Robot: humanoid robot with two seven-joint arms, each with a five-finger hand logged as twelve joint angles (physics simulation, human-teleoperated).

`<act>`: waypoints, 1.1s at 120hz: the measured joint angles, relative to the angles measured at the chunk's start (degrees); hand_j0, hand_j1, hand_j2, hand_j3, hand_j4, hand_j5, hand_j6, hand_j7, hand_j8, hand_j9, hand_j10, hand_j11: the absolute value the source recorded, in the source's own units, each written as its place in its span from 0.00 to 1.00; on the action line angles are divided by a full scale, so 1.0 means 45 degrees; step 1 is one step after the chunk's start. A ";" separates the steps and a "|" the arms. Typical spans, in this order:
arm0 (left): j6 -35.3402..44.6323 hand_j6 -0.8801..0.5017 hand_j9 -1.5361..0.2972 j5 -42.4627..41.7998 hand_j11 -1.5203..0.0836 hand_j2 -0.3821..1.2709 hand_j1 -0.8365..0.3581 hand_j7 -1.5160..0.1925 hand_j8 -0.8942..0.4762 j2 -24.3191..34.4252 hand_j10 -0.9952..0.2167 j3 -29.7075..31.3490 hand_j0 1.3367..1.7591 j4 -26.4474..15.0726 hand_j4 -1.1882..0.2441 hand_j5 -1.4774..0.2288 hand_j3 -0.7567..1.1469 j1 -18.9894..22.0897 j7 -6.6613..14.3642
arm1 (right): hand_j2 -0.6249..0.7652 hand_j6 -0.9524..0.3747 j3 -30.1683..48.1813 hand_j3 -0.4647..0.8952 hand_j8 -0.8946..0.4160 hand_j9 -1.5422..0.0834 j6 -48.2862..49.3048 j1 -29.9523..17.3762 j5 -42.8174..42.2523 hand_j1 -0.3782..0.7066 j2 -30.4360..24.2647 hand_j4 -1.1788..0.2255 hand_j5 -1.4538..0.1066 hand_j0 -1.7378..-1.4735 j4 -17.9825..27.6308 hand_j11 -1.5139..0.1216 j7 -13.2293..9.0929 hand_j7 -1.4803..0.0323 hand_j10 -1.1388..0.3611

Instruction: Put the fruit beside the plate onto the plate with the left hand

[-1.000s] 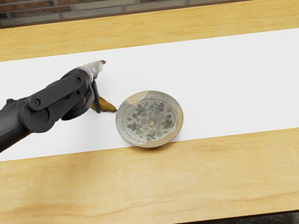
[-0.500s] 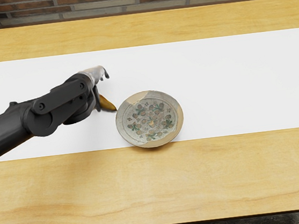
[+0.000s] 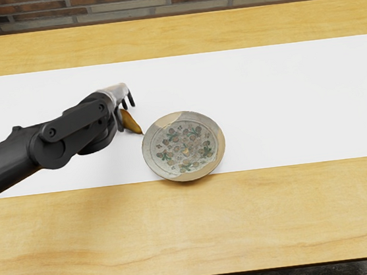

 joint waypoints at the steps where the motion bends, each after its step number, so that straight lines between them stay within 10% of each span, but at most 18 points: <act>1: -0.0001 0.28 0.48 -0.0002 0.54 0.30 0.51 0.50 0.29 -0.0001 0.41 0.0001 0.76 0.0000 0.48 0.48 0.40 0.0000 0.0000 | 0.45 0.72 -0.0001 0.34 0.68 0.95 0.0000 0.0000 0.0001 0.03 0.0000 0.84 0.93 0.30 0.0000 0.93 0.0000 0.98 0.76; 132: -0.0036 0.33 0.28 -0.1984 0.31 0.38 0.47 0.30 0.31 0.0278 0.22 0.0112 0.74 0.0099 0.31 0.28 0.40 -0.0792 -0.0011 | 0.45 0.72 0.0000 0.34 0.68 0.95 -0.0007 0.0000 0.0004 0.03 0.0000 0.84 0.93 0.30 0.0000 0.93 0.0000 0.98 0.76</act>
